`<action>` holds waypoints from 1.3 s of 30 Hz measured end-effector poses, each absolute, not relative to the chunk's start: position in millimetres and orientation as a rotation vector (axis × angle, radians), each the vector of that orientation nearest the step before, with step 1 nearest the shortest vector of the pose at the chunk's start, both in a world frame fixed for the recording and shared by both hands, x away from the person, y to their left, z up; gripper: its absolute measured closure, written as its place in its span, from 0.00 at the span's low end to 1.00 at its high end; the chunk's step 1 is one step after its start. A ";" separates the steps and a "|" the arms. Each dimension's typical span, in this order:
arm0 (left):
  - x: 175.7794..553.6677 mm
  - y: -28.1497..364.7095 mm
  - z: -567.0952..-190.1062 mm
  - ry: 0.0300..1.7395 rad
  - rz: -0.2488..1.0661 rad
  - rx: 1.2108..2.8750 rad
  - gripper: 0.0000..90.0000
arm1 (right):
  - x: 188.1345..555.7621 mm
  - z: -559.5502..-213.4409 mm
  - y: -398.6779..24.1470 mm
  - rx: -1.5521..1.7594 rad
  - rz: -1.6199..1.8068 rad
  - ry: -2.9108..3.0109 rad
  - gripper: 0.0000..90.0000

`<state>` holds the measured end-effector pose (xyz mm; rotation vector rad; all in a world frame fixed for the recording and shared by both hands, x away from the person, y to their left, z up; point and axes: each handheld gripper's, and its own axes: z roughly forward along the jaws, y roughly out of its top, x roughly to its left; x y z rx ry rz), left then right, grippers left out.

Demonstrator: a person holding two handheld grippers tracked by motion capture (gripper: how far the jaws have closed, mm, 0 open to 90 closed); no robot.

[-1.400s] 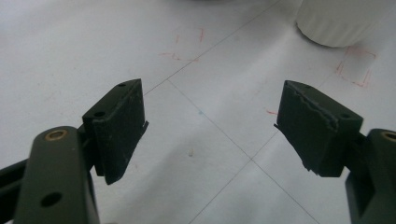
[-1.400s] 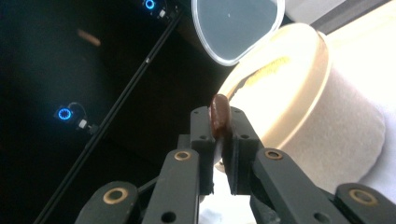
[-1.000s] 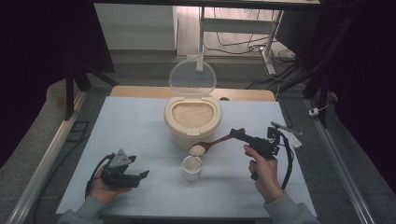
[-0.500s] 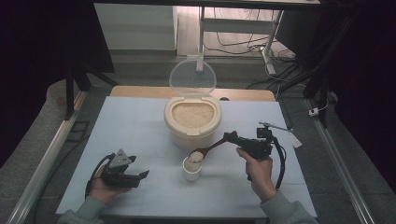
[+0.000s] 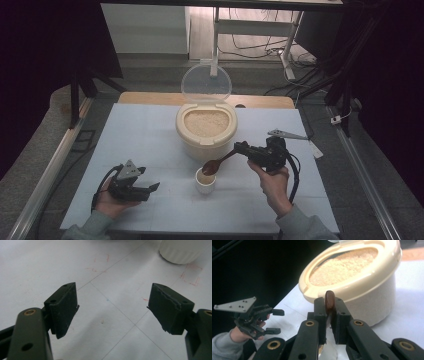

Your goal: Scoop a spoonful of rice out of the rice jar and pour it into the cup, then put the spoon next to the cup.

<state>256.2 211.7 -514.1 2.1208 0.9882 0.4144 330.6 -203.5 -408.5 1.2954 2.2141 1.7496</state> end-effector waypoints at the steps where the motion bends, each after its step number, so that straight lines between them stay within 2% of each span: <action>1: 256.3 211.8 -514.2 0.989 0.414 2.121 0.26 | 329.4 -407.3 -203.4 1.270 1.751 2.212 0.93; 19: 256.6 211.1 -514.4 0.992 0.413 2.120 0.26 | 326.4 -398.5 -220.2 1.207 1.828 2.203 0.93; 26: 257.0 211.6 -514.6 0.993 0.414 2.120 0.26 | 325.1 -391.7 -238.7 1.236 1.875 2.184 0.93; 33: 257.6 210.7 -514.0 0.990 0.415 2.118 0.26 | 320.4 -383.0 -262.6 1.266 1.840 2.214 0.93; 39: 258.1 210.2 -514.1 0.987 0.416 2.123 0.26 | 317.0 -389.3 -265.5 1.270 1.762 2.329 0.93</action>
